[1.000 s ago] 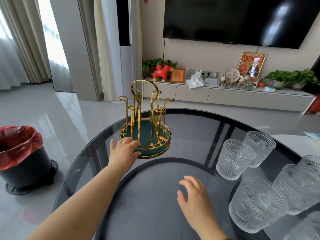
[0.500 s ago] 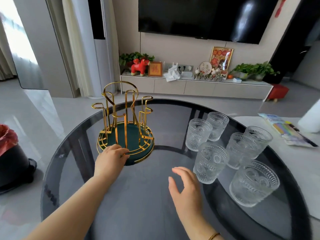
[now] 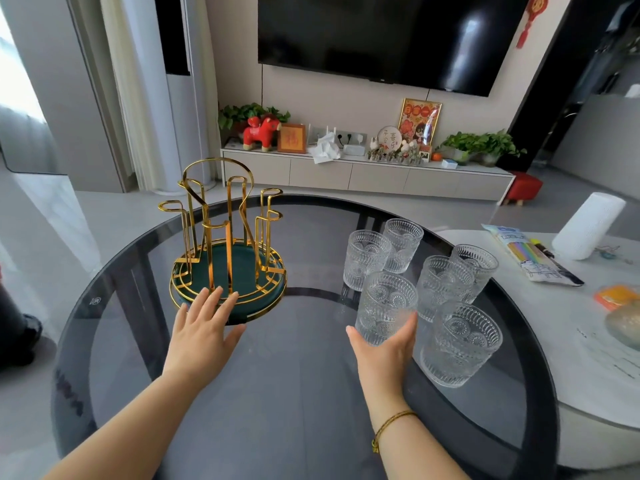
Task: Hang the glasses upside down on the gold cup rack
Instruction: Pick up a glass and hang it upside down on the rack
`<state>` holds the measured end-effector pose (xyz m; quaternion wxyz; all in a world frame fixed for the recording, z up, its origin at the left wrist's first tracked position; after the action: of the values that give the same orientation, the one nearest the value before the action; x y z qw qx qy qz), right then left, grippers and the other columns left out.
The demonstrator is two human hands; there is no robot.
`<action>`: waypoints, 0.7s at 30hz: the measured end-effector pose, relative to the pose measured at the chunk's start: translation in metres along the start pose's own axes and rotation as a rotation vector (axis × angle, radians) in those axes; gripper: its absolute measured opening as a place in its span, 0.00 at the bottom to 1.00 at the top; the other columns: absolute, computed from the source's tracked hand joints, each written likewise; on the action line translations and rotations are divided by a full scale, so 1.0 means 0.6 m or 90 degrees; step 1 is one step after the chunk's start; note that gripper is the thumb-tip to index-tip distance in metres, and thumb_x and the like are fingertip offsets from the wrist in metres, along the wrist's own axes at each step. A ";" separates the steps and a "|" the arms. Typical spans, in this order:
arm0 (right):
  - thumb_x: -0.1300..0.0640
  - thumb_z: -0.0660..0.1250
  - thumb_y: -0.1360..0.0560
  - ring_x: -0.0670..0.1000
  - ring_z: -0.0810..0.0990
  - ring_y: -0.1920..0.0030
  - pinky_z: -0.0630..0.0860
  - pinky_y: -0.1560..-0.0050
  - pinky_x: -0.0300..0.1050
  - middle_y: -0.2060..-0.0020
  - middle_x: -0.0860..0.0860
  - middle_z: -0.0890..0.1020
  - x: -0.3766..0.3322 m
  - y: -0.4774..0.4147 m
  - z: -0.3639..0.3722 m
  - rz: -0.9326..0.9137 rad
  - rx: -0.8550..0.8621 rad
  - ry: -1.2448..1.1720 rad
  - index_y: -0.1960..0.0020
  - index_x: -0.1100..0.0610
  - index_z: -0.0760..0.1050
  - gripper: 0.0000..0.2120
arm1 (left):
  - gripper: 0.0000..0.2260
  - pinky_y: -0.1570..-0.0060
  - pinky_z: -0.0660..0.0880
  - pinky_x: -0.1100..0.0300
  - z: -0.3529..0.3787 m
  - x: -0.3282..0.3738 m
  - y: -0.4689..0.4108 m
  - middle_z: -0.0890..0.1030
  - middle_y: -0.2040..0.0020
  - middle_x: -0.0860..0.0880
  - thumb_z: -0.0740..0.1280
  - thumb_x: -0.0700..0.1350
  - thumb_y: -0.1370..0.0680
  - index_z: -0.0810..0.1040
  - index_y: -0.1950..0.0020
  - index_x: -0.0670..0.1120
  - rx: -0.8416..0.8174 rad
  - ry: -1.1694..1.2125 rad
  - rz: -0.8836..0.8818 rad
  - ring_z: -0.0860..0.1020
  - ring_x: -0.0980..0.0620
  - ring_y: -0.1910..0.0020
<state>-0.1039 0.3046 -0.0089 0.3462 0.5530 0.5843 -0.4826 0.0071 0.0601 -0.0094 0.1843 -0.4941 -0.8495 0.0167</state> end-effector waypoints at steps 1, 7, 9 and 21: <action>0.60 0.75 0.38 0.57 0.55 0.28 0.55 0.28 0.51 0.28 0.60 0.56 0.001 -0.007 0.003 0.004 -0.011 -0.010 0.28 0.61 0.45 0.50 | 0.25 0.26 0.44 0.48 0.001 0.000 0.000 0.54 0.24 0.48 0.54 0.56 0.22 0.51 0.27 0.53 0.002 -0.002 0.003 0.46 0.46 0.24; 0.58 0.75 0.37 0.57 0.60 0.29 0.61 0.30 0.55 0.28 0.59 0.58 0.014 -0.033 0.010 0.016 -0.022 -0.032 0.28 0.56 0.45 0.49 | 0.25 0.26 0.44 0.48 -0.001 0.000 -0.002 0.56 0.24 0.47 0.55 0.55 0.23 0.54 0.28 0.53 0.021 0.010 0.010 0.48 0.46 0.25; 0.57 0.75 0.37 0.58 0.64 0.32 0.65 0.33 0.56 0.30 0.59 0.62 0.019 -0.036 0.010 0.023 -0.008 -0.015 0.29 0.57 0.48 0.46 | 0.25 0.26 0.44 0.48 -0.001 0.000 -0.003 0.56 0.24 0.47 0.55 0.55 0.23 0.54 0.28 0.53 0.022 0.016 0.008 0.48 0.46 0.25; 0.60 0.76 0.40 0.44 0.62 0.37 0.60 0.34 0.42 0.40 0.43 0.62 -0.042 -0.031 0.005 -0.093 -0.086 -0.063 0.31 0.51 0.56 0.44 | 0.19 0.28 0.50 0.44 -0.028 0.004 0.008 0.68 0.30 0.41 0.66 0.47 0.26 0.71 0.36 0.45 0.078 0.108 -0.005 0.59 0.40 0.28</action>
<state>-0.1189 0.2953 0.0172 0.3749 0.4601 0.6365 -0.4926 0.0155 0.0619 0.0062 0.2853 -0.4783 -0.8301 0.0259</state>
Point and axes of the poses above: each hand's wrist, its own y-axis away from the middle knuckle, its own z-axis out of the palm, x = y × z, the point moved 7 cm from there along -y, towards the middle knuckle
